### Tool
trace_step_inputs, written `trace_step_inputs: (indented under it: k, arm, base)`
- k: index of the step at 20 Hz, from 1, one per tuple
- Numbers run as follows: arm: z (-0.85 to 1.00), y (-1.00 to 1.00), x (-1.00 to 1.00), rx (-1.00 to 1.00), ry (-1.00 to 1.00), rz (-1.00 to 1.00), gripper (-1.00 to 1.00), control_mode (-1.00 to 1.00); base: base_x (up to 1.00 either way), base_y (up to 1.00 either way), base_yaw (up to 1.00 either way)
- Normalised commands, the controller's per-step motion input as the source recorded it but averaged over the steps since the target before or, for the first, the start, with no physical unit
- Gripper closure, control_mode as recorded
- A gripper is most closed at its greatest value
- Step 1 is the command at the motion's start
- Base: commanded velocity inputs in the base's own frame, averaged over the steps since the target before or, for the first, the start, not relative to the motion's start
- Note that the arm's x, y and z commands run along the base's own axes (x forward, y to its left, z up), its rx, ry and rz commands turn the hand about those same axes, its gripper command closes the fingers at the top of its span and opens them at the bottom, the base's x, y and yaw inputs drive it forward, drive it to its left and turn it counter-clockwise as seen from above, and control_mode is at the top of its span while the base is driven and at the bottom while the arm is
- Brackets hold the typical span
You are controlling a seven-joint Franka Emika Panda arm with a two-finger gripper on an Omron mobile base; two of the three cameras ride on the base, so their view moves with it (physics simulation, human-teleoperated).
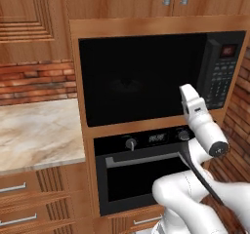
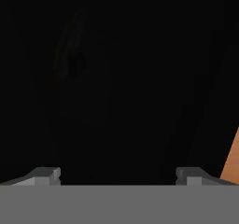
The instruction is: Transport the steak from the fridge to the microwave and turn on the microwave.
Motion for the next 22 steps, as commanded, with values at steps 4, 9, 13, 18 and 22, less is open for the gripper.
trace_step_inputs:
  k: [4,9,13,18,22]
  arm:
    - [0.71,0.0,-0.54,0.08,0.32,0.08,-1.0,-1.0]
    - [0.85,0.0,-0.35,0.08,0.38,0.09,-1.0,-1.0]
    - [0.82,-0.01,-0.45,0.06,0.1,0.05,-1.0,-1.0]
    - [0.64,-0.1,-0.8,0.09,0.0,0.0,-1.0,-1.0]
    - [0.29,-0.17,-0.99,0.06,-0.01,0.0,-1.0,-1.0]
  base:
    - [0.0,0.0,0.0]
    - [0.0,0.0,0.0]
    - [0.0,0.0,0.0]
    - [0.0,0.0,0.0]
    - [0.0,0.0,0.0]
